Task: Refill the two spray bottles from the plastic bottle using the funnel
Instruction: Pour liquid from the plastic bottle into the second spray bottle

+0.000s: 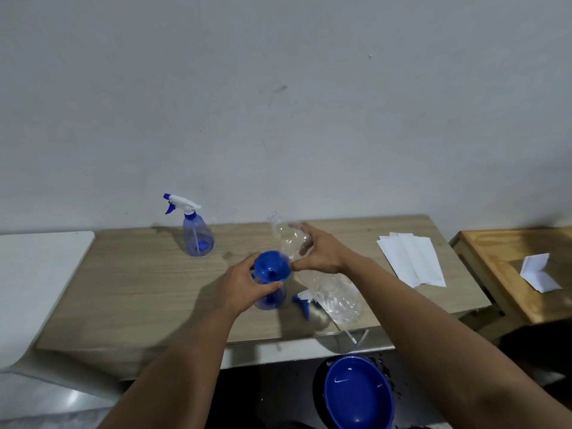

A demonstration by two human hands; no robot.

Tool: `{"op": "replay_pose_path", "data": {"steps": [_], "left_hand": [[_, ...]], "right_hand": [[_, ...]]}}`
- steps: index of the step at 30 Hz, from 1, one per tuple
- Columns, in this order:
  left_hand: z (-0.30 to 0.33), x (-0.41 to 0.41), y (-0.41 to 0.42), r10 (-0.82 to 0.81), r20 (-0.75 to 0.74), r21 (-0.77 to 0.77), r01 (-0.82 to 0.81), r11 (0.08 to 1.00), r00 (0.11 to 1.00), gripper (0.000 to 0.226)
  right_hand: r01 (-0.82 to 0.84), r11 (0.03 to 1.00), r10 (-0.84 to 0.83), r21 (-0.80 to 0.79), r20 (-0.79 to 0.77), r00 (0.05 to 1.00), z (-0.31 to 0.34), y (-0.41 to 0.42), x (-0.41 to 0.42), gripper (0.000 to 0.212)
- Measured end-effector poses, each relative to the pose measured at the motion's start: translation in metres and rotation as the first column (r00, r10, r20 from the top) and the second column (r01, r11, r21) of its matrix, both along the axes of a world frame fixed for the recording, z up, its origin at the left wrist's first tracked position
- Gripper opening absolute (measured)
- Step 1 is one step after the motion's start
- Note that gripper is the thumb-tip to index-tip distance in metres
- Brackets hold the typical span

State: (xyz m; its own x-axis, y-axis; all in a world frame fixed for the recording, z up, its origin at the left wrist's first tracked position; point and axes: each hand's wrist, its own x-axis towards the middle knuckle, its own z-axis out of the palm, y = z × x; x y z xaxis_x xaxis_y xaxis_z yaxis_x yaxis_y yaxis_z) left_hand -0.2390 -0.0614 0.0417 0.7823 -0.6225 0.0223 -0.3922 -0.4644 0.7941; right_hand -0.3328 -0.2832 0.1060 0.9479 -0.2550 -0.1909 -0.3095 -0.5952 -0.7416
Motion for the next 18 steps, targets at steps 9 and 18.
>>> {"op": "replay_pose_path", "data": {"steps": [9,18], "left_hand": [[0.0,-0.002,0.0,-0.016,-0.032,-0.038,0.014,0.999,0.999,0.067],[0.0,0.0,0.001,-0.049,-0.032,-0.011,0.048,0.999,0.998,0.072]], "right_hand": [[-0.094,0.987,0.049,-0.128,-0.32,0.946,-0.006,0.002,-0.019,0.105],[-0.12,0.966,0.012,-0.228,-0.425,0.905,0.002,0.005,-0.027,0.108]]}}
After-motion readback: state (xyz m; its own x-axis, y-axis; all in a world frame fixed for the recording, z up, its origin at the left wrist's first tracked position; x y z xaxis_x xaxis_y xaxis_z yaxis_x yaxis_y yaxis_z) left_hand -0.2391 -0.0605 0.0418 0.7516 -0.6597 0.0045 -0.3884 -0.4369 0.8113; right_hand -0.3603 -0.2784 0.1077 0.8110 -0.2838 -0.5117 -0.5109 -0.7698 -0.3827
